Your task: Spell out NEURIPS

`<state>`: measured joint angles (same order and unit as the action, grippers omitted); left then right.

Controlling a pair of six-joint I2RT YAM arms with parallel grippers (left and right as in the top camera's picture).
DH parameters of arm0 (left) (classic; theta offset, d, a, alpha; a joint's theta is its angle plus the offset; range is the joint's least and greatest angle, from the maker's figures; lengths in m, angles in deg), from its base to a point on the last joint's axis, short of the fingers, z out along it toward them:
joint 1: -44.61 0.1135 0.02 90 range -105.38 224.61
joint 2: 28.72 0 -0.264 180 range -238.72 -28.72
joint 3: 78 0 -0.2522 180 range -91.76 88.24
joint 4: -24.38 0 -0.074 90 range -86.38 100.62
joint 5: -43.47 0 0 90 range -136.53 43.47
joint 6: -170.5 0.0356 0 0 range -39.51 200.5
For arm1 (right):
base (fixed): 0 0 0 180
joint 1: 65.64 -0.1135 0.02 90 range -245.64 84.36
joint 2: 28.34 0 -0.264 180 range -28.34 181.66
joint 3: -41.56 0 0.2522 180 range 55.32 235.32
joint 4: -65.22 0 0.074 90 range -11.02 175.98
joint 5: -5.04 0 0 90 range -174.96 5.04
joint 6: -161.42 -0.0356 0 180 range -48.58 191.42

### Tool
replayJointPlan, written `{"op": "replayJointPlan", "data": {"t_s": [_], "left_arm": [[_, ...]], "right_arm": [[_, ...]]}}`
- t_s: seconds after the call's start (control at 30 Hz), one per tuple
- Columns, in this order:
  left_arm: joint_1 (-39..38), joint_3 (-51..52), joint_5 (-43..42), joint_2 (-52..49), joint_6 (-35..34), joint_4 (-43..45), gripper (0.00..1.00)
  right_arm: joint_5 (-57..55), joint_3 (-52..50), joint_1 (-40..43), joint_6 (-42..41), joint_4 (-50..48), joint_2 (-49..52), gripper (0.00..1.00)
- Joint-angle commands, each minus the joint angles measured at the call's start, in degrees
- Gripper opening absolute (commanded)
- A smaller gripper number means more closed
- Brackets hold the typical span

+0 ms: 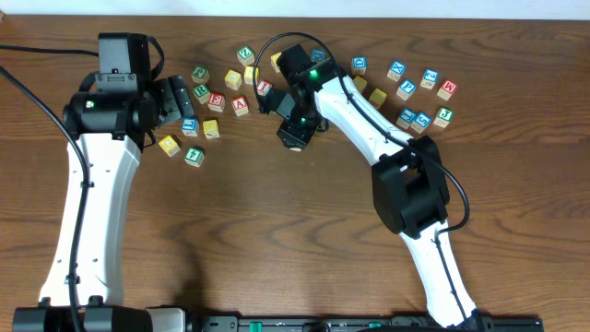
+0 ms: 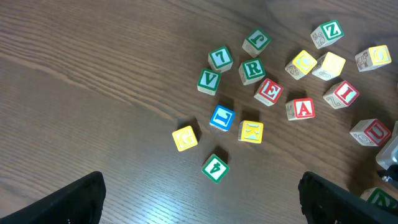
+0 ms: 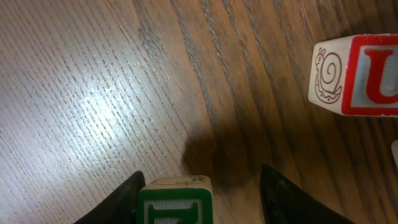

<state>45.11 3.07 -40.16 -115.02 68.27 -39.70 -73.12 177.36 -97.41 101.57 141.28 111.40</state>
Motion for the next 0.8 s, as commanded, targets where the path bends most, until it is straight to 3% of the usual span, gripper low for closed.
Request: {"op": "replayJointPlan", "data": {"t_s": [0.0, 0.13, 0.77], "left_arm": [[0.2, -0.1, 0.8, -0.2, -0.5, 0.1, 0.98], [0.2, -0.1, 0.8, -0.2, -0.5, 0.1, 0.98], [0.2, -0.1, 0.7, -0.2, -0.5, 0.1, 0.98]], "right_arm": [[1.8, 0.9, 0.1, -0.7, 0.1, -1.6, 0.57], [3.7, 0.9, 0.1, 0.0, 0.1, -1.6, 0.63], [3.8, 0.9, 0.1, 3.0, 1.8, -1.6, 0.64]]}}
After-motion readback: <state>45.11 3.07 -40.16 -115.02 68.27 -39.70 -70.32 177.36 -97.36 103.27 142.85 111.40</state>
